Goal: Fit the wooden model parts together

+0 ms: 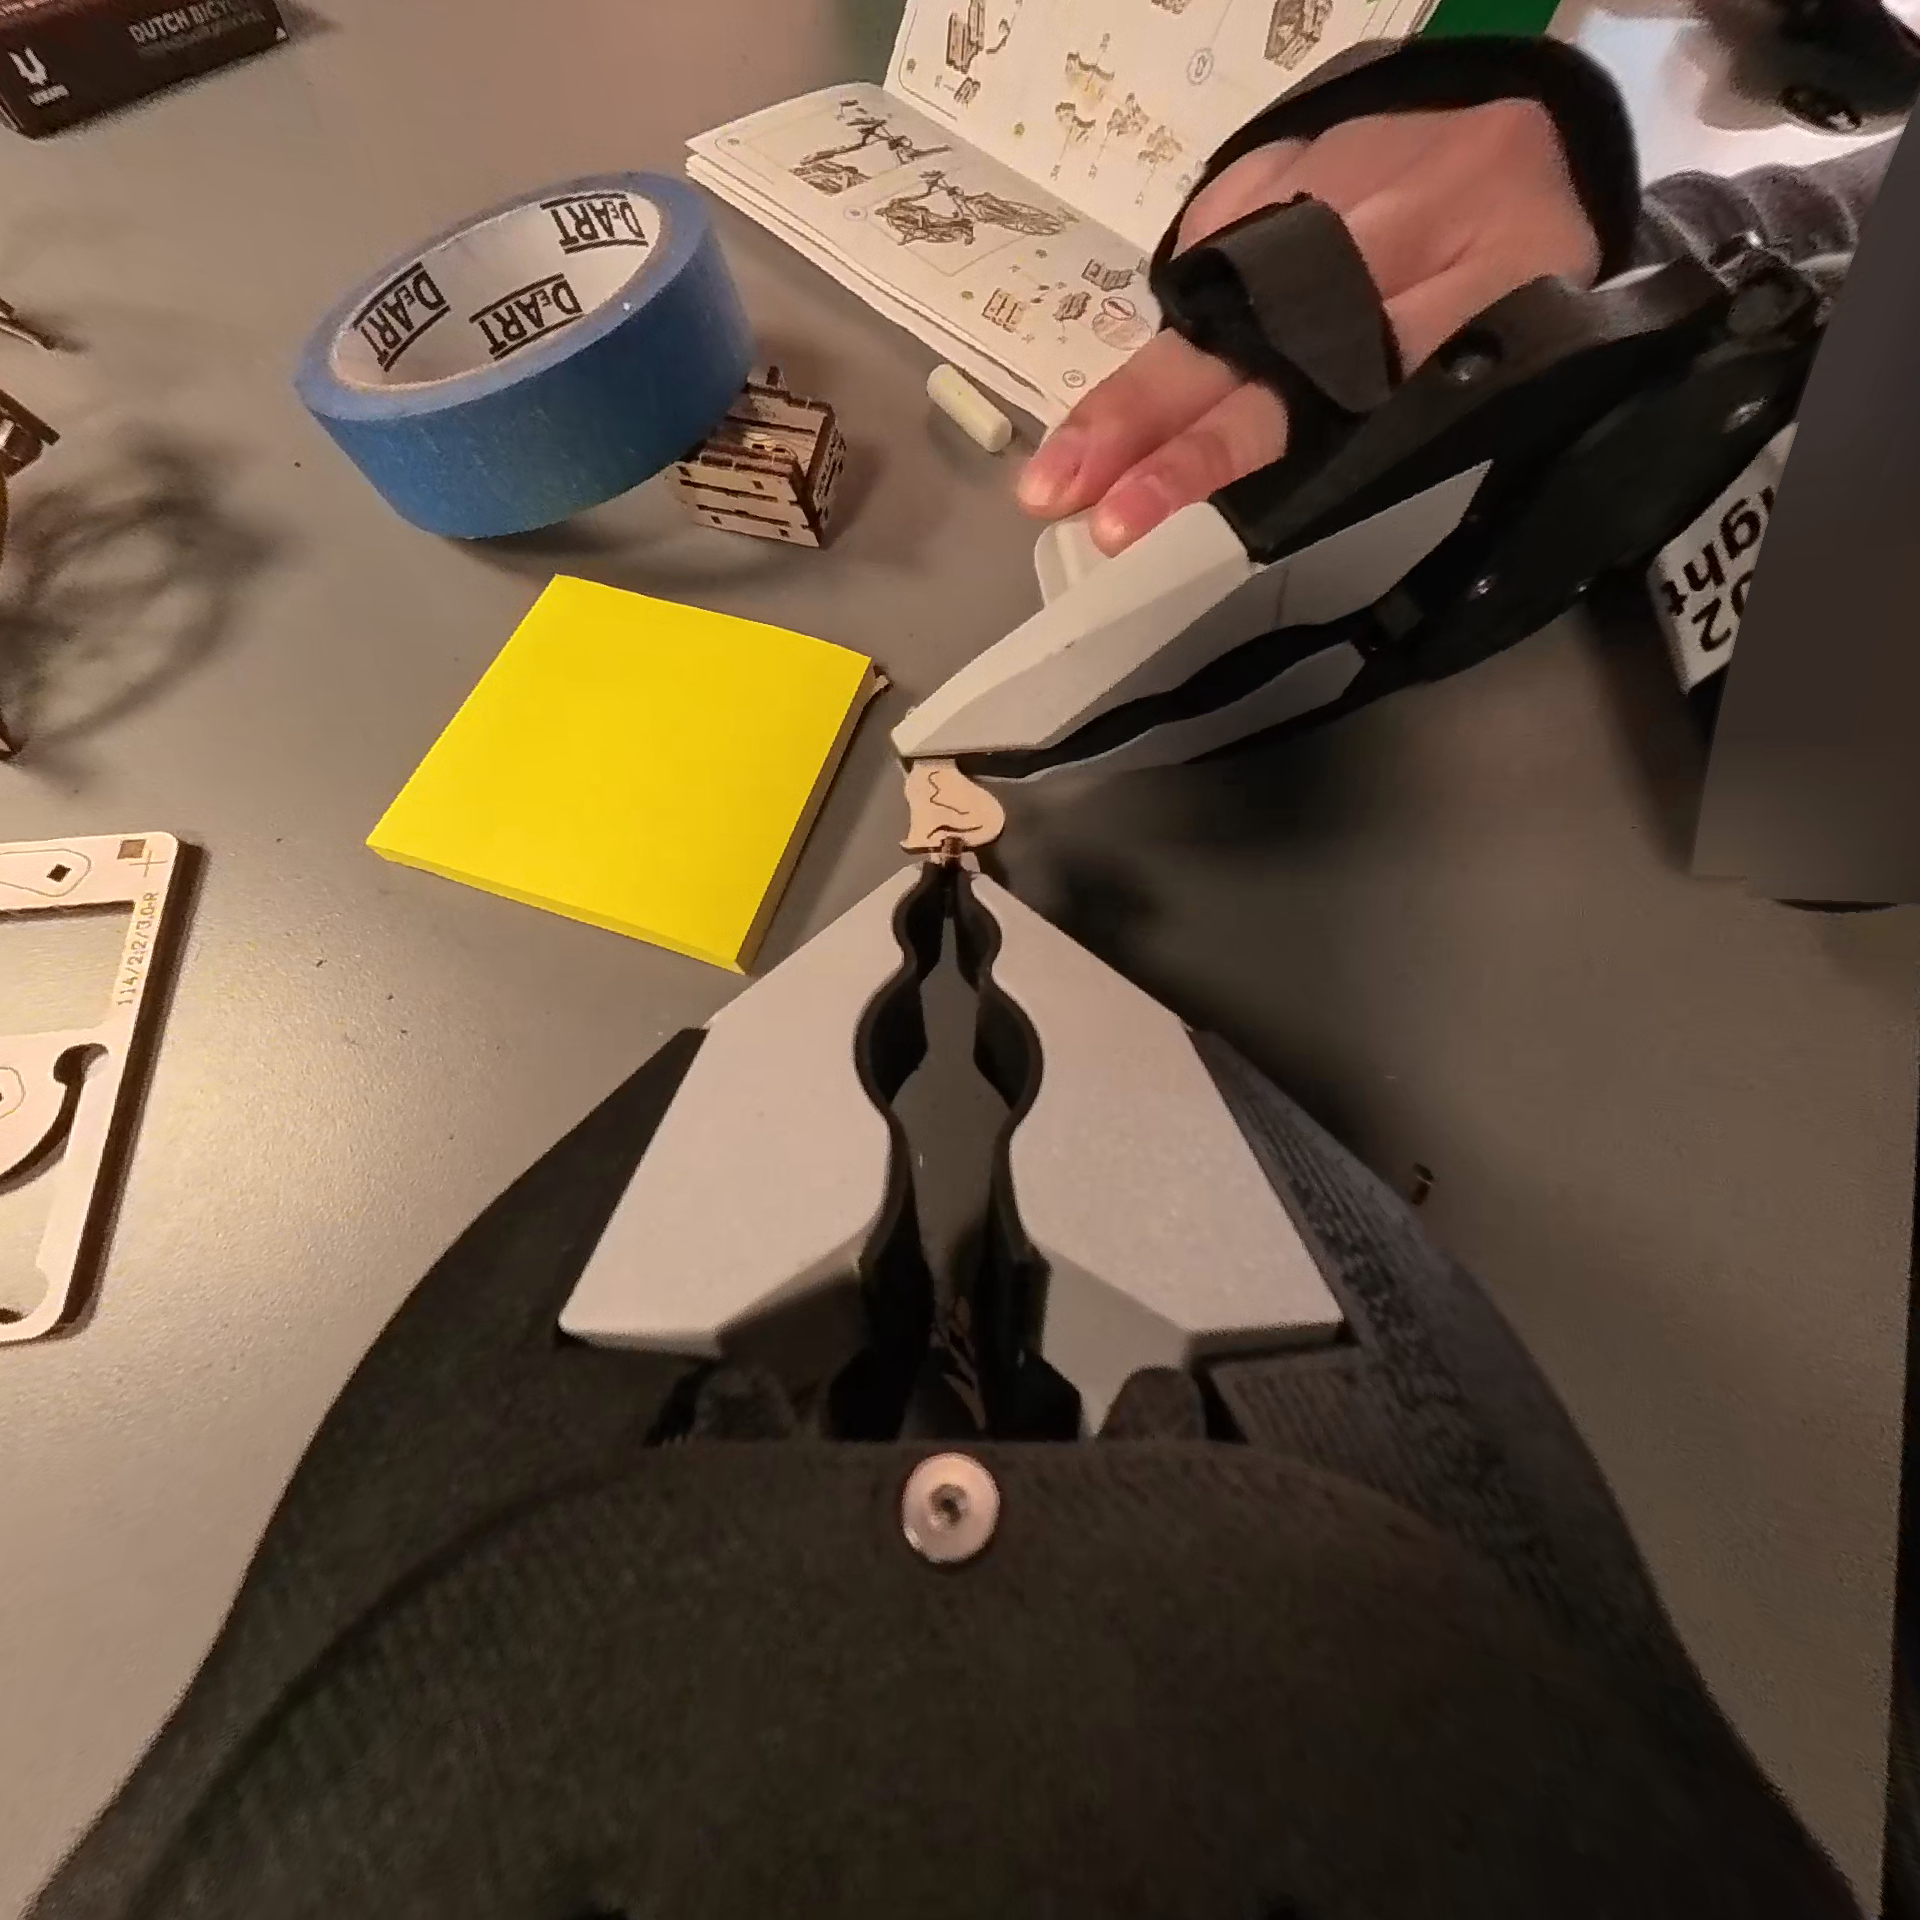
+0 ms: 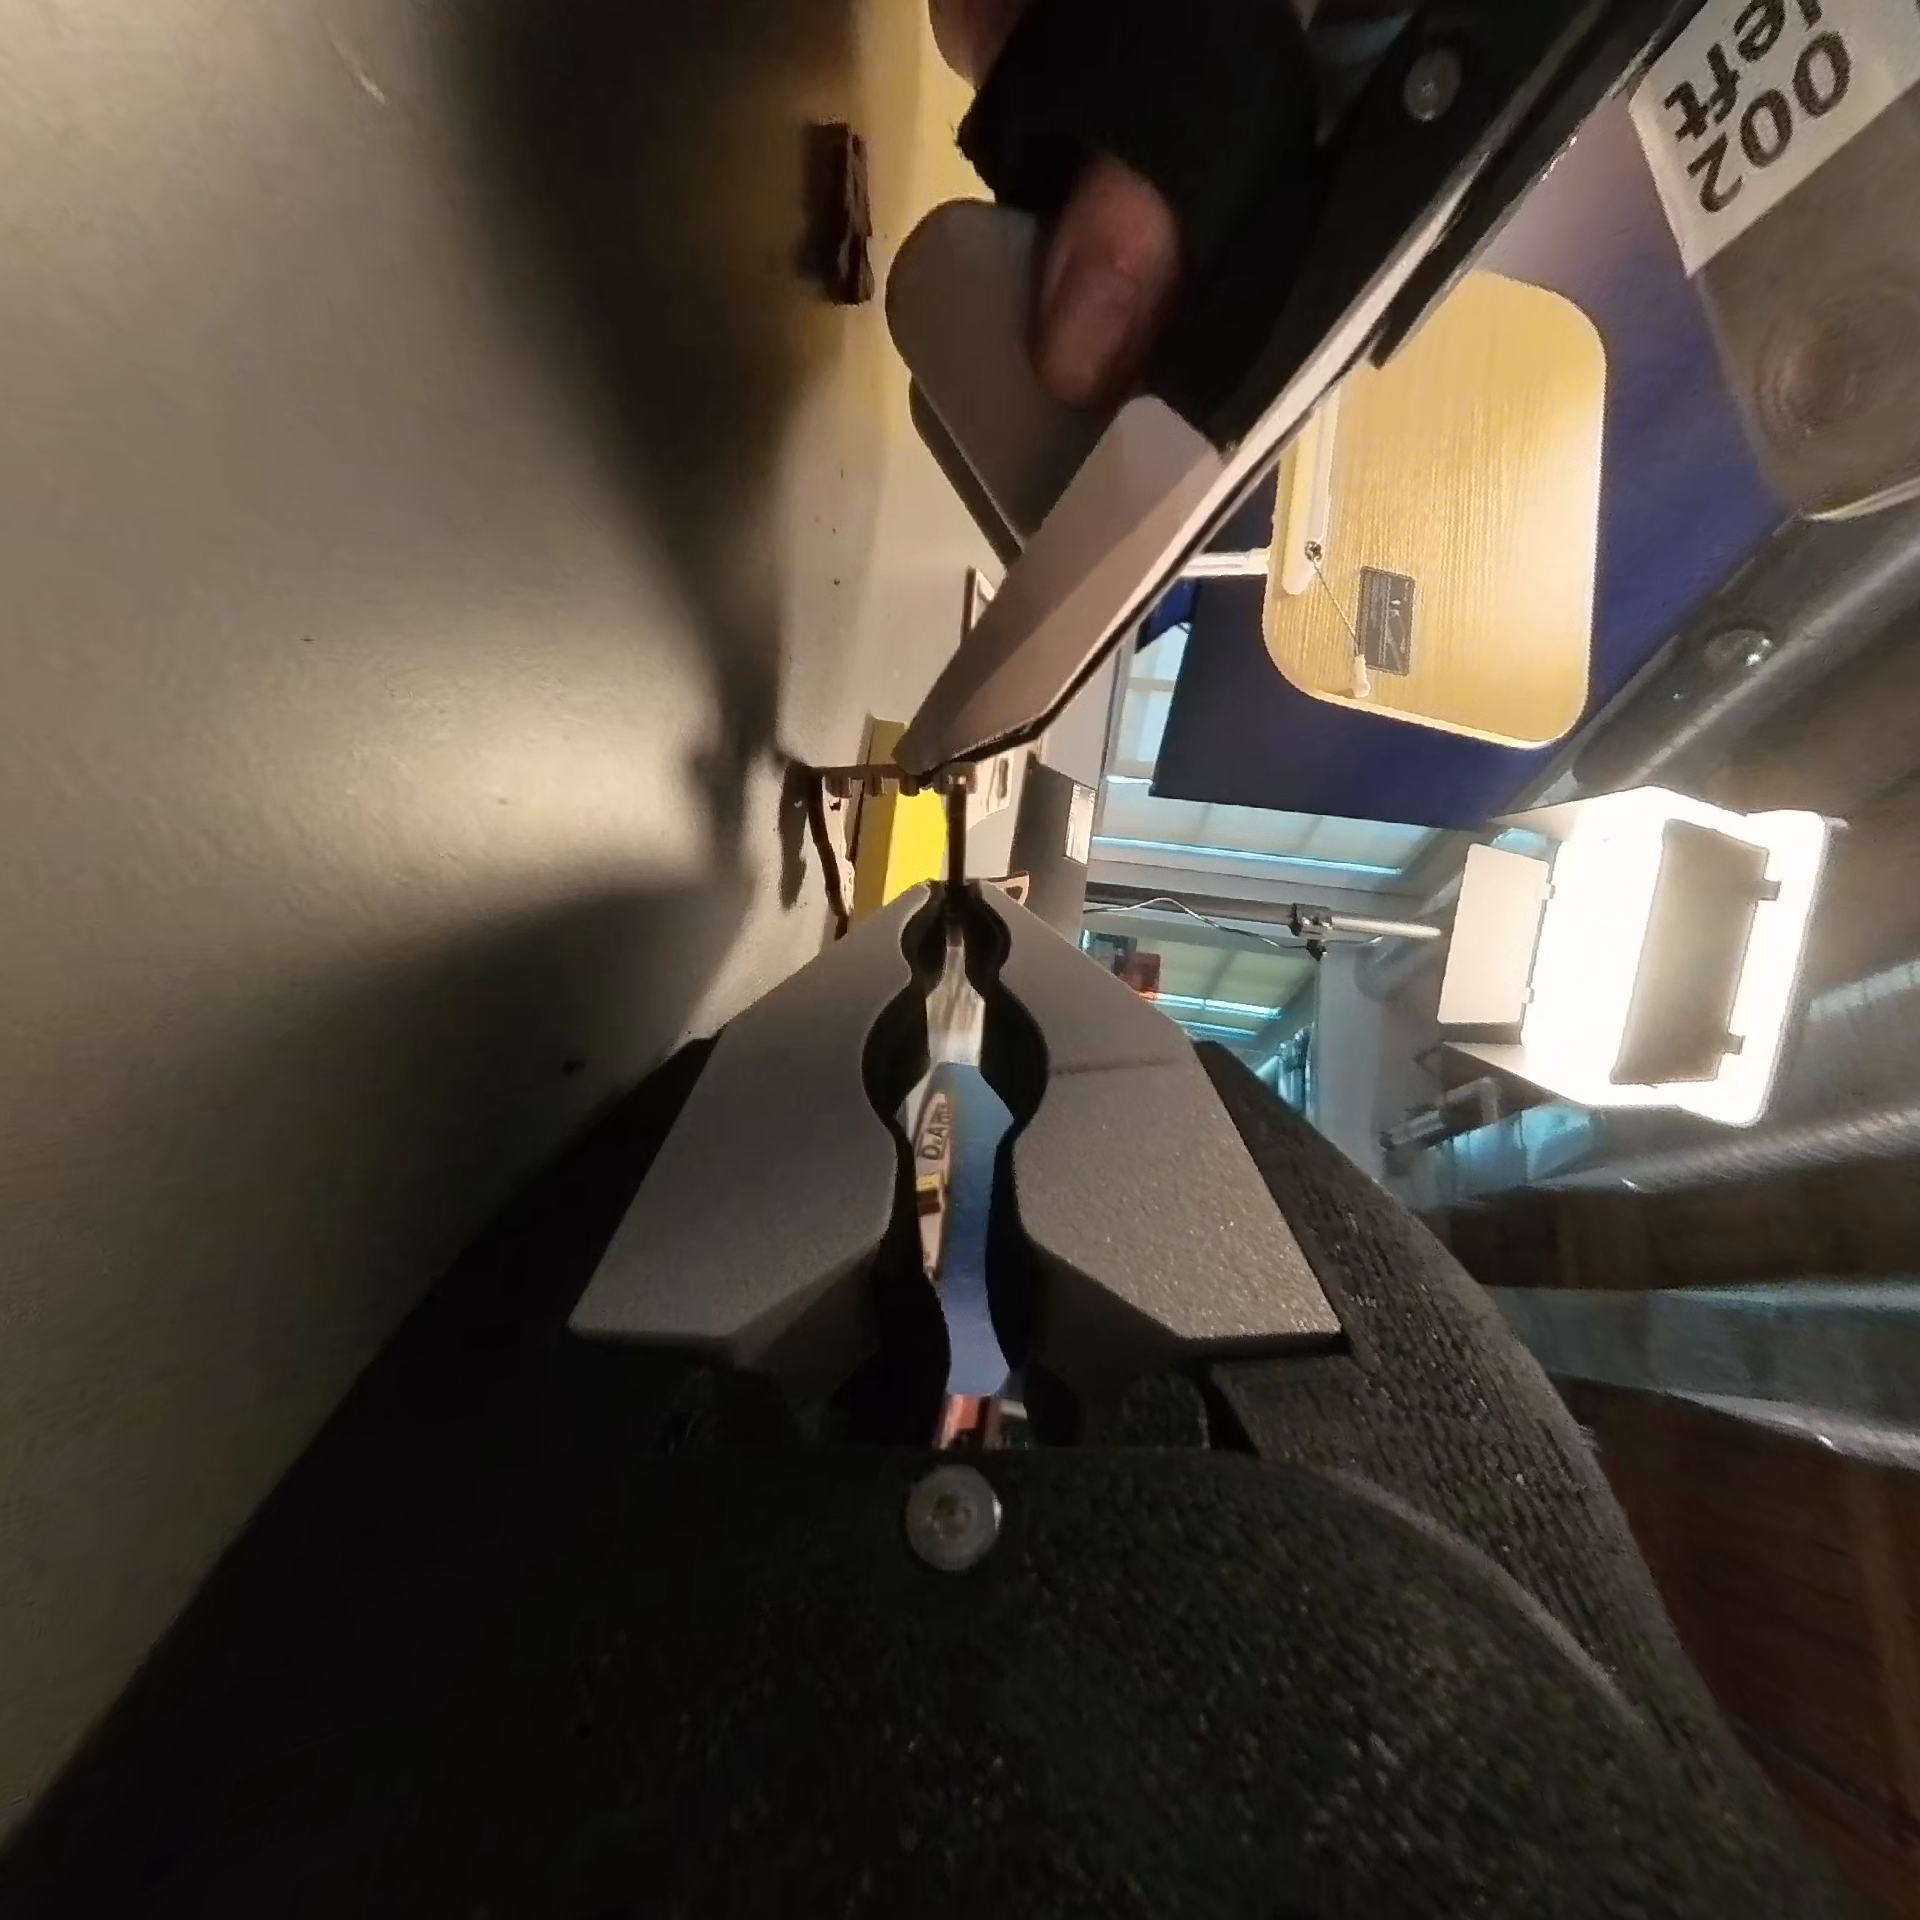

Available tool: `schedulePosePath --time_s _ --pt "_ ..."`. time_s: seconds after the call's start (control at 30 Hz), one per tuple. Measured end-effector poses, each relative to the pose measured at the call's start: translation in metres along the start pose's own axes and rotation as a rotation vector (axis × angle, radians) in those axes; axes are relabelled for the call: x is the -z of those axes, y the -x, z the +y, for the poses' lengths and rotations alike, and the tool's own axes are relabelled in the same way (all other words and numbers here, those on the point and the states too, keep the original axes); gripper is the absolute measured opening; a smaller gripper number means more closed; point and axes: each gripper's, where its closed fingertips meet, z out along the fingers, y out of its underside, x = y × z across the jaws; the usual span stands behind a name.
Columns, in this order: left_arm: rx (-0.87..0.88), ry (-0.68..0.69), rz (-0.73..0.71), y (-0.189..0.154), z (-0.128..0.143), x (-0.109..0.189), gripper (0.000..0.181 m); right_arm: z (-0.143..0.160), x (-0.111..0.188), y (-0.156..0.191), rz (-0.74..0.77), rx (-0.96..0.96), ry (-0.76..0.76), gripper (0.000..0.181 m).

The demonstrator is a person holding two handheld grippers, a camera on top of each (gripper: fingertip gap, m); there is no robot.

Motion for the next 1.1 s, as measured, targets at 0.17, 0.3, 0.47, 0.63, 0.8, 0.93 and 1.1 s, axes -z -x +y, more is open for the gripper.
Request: schedulePosePath --time_s 0.17,0.3,0.47,0.63,0.8,0.93,1.1 --pt "0.043 -0.003 -0.012 0.0 0.0 0.0 0.0 0.0 0.001 0.0 0.001 0.015 0.007 0.0" --pt "0.027 0.029 -0.026 -0.001 0.004 -0.003 0.0 -0.004 0.001 0.0 -0.002 0.02 -0.012 0.0" --pt "-0.09 0.098 -0.126 0.002 0.012 -0.009 0.0 -0.009 0.002 -0.001 0.013 0.012 -0.026 0.0" --pt "-0.089 0.098 -0.112 0.0 0.012 -0.01 0.0 -0.005 0.001 -0.005 0.04 -0.01 -0.012 0.0" --pt "-0.062 0.078 -0.075 -0.001 0.009 -0.009 0.0 0.028 0.005 -0.027 0.135 -0.144 0.088 0.0" --pt "-0.042 0.037 -0.039 -0.004 0.004 -0.005 0.001 0.049 0.01 -0.032 0.179 -0.123 0.167 0.0" --pt "-0.078 -0.009 0.002 -0.013 -0.003 -0.004 0.023 0.061 0.014 -0.035 0.207 -0.146 0.205 0.0"
